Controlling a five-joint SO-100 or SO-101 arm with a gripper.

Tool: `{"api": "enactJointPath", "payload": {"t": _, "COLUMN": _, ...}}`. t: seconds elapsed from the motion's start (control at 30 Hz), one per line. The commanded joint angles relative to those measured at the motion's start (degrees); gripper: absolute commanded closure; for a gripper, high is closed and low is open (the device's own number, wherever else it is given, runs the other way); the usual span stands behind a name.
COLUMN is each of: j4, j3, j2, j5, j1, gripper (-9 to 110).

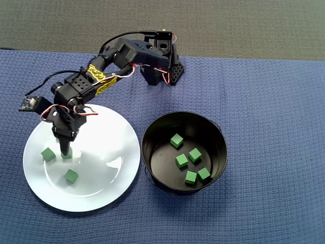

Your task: Pick up the green cubes from the white plate and place them in the black recipient

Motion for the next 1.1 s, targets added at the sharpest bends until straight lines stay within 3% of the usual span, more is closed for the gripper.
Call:
{"api": "enactJointPath", "payload": {"t": 0.0, "j4": 2.1, "j3": -5.4, "j2": -0.2, "j5": 0.2, "j1": -0.7, "gripper": 79}}
{"api": "enactJointPath", "payload": {"t": 1.07, "j4": -1.9, "j3": -15.9, "j2": -11.3, "j5": -8.2, "j1": 1.8, "gripper": 78}}
